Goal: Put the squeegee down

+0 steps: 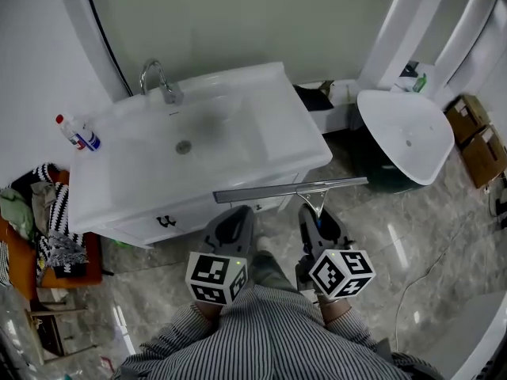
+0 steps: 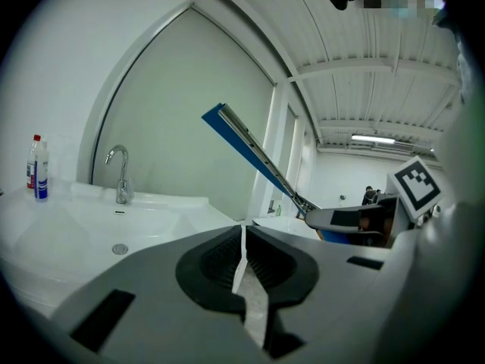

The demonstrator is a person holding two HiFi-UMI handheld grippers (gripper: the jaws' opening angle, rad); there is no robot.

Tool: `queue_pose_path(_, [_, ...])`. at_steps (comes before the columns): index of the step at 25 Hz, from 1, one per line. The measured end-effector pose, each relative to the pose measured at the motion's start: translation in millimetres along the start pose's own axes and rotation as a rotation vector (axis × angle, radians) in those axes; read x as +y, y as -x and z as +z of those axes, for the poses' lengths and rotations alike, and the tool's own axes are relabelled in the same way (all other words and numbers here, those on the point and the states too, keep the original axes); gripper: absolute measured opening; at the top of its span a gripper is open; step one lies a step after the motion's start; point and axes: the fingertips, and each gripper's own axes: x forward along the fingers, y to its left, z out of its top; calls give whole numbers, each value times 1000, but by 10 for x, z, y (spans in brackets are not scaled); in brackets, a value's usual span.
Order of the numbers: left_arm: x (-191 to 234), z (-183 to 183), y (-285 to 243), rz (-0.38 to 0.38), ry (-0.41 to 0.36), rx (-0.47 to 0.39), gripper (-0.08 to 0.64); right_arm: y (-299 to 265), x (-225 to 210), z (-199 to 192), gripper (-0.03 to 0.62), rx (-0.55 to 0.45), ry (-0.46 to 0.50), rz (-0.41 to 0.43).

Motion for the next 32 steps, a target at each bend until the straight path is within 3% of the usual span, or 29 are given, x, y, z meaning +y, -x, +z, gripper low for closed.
queue_pose_path(20, [655, 778, -1611, 62, -13, -41, 28, -1677, -634, 929, 120, -5, 35, 65])
queue_pose_path(32, [874, 984, -2287, 90, -20, -70, 28, -2332, -924, 1202, 120, -7, 57, 123])
